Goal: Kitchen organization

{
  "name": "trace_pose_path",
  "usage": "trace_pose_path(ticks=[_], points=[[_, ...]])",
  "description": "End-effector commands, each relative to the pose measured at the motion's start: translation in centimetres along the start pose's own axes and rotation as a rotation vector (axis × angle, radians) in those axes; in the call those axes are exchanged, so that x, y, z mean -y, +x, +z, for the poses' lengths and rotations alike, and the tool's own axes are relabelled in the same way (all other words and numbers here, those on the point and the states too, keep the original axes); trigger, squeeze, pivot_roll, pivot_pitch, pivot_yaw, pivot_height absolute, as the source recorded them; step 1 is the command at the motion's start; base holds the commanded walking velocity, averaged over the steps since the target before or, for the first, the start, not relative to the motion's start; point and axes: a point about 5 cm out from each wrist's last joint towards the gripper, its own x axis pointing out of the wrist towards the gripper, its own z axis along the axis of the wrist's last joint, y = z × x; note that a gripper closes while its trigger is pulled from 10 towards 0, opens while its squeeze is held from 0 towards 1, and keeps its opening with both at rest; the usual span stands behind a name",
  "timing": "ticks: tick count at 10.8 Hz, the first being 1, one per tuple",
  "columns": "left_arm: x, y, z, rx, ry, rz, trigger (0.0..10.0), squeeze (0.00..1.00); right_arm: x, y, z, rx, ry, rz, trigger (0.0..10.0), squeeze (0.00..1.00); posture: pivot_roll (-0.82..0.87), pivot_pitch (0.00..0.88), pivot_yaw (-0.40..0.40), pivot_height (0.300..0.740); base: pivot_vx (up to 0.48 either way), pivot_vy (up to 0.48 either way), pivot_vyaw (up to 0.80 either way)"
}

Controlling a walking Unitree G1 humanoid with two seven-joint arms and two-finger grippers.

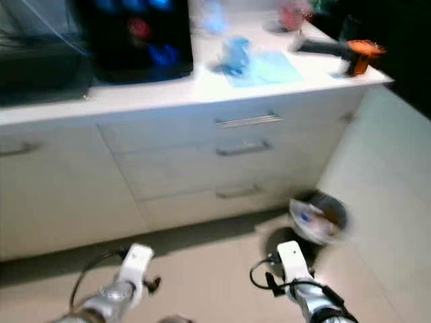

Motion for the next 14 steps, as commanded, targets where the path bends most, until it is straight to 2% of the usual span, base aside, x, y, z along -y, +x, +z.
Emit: trace_pose_path(ticks=[1, 4, 5, 7, 14], points=[[0.61, 0.01, -0.35, -0.015, 0.014, -0.018, 10.0, 0.00, 0.32, -0.08, -0.22, -0.008, 0.007, -0.015, 10.0, 0.00, 0.11, 0.000, 0.028, 0.740, 0.000, 0.000, 0.80], [0.13, -0.01, -0.24, -0.010, 0.001, -0.008, 10.0, 0.00, 0.21, -0.03, -0.17, -0.010, 0.038, -0.027, 10.0, 0.00, 0.11, 0.000, 0.034, 0.740, 0.000, 0.000, 0.74], [0.17, -0.03, -0.37, -0.011, -0.023, -0.020, 10.0, 0.00, 0.10, 0.00, -0.15, -0.001, 0.063, -0.031, 10.0, 0.00, 0.12, 0.000, 0.038, 0.740, 0.000, 0.000, 0.00], [0.33, -0.04, -0.50, -0.019, -0.033, -0.031, 10.0, 0.00, -0.05, 0.03, -0.07, 0.003, 0.055, -0.024, 10.0, 0.00, 0.13, 0.000, 0.038, 0.740, 0.000, 0.000, 0.00], [0.10, -0.04, -0.44, -0.022, -0.011, -0.034, 10.0, 0.00, -0.22, 0.10, 0.13, 0.001, 0.037, -0.018, 10.0, 0.00, 0.13, 0.000, 0.042, 0.740, 0.000, 0.472, 0.00]])
